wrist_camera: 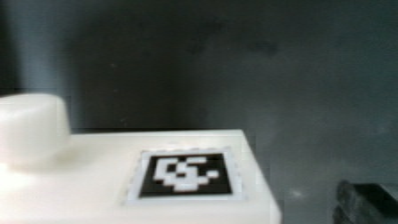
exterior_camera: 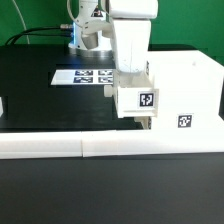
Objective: Assemble drawer
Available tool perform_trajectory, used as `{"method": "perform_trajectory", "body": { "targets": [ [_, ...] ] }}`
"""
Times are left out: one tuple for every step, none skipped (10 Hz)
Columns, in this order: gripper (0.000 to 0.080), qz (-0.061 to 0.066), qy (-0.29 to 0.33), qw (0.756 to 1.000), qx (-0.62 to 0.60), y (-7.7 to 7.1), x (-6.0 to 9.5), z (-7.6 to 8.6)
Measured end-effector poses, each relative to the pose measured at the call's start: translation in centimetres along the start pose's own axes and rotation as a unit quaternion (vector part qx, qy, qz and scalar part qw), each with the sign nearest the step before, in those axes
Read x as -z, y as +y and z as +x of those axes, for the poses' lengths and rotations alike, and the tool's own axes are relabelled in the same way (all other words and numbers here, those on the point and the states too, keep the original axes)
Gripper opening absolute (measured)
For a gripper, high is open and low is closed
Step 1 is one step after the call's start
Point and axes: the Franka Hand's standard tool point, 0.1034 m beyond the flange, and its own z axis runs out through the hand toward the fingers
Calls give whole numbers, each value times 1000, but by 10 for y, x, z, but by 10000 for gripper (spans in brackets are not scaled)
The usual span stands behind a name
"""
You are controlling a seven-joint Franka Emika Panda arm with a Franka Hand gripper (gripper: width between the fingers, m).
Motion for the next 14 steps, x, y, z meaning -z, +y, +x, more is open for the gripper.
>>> {"method": "perform_trajectory", "body": {
  "targets": [
    [648, 1, -2, 1000, -1, 0, 5, -1],
    [649, -1, -2, 1000, -2, 1, 7, -3],
    [649, 1, -4, 1000, -2, 1, 13, -4],
    [649, 0, -6, 1000, -2, 2, 21, -5],
    [649, 5, -10, 1000, -6, 1, 31, -7],
    [649, 6, -13, 1000, -9, 3, 40, -9],
    [649, 7, -14, 1000, -6, 5, 43, -12],
    [649, 7, -15, 1000, 11, 6, 45, -22],
    [649, 9, -16, 1000, 25, 5, 44, -36],
    [649, 12, -16, 1000, 24, 4, 41, -45],
    [649, 12, -16, 1000, 22, 3, 40, -44],
    [649, 12, -15, 1000, 22, 3, 40, -43],
    [649, 13, -15, 1000, 22, 3, 40, -44],
    [649, 14, -15, 999, 34, 3, 38, -46]
  ]
}}
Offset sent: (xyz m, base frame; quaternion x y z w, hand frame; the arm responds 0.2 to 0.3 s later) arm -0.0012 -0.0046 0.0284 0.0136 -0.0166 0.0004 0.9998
